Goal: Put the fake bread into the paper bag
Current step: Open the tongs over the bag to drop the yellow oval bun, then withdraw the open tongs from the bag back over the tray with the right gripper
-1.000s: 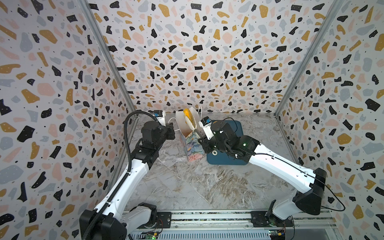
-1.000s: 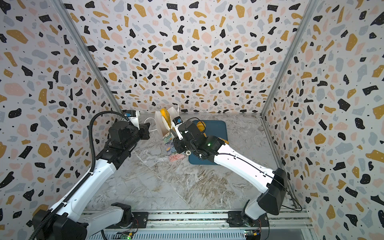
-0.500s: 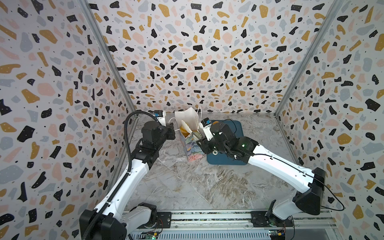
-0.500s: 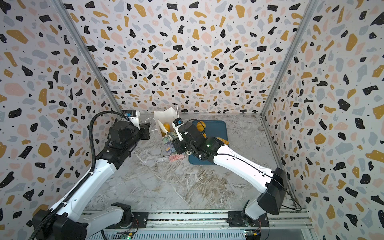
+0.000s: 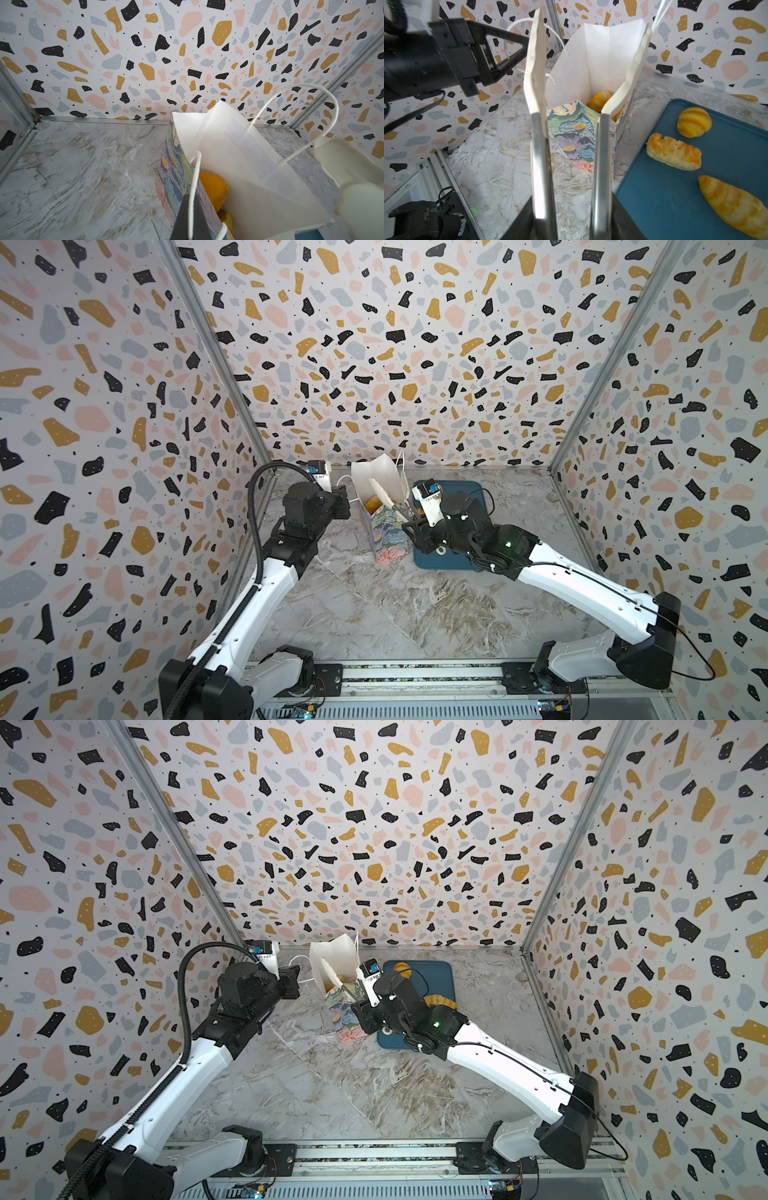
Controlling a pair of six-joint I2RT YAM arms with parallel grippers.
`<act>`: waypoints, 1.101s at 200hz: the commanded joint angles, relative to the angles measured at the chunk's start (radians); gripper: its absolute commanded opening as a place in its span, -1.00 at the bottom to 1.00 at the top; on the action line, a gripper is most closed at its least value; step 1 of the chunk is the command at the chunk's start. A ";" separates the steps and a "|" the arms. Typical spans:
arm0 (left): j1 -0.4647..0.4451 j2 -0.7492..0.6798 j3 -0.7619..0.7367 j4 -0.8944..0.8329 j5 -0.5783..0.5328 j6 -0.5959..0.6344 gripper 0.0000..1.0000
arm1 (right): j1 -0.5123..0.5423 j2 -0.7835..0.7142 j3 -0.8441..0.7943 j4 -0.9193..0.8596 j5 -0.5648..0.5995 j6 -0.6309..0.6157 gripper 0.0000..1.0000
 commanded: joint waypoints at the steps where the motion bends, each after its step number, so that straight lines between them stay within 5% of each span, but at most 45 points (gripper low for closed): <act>1: -0.006 -0.018 -0.008 0.021 -0.005 0.005 -1.00 | -0.005 -0.059 -0.011 0.065 0.010 0.005 -0.03; 220: -0.007 -0.028 -0.008 0.018 -0.014 0.010 -1.00 | -0.071 -0.294 -0.168 -0.020 0.120 -0.037 -0.03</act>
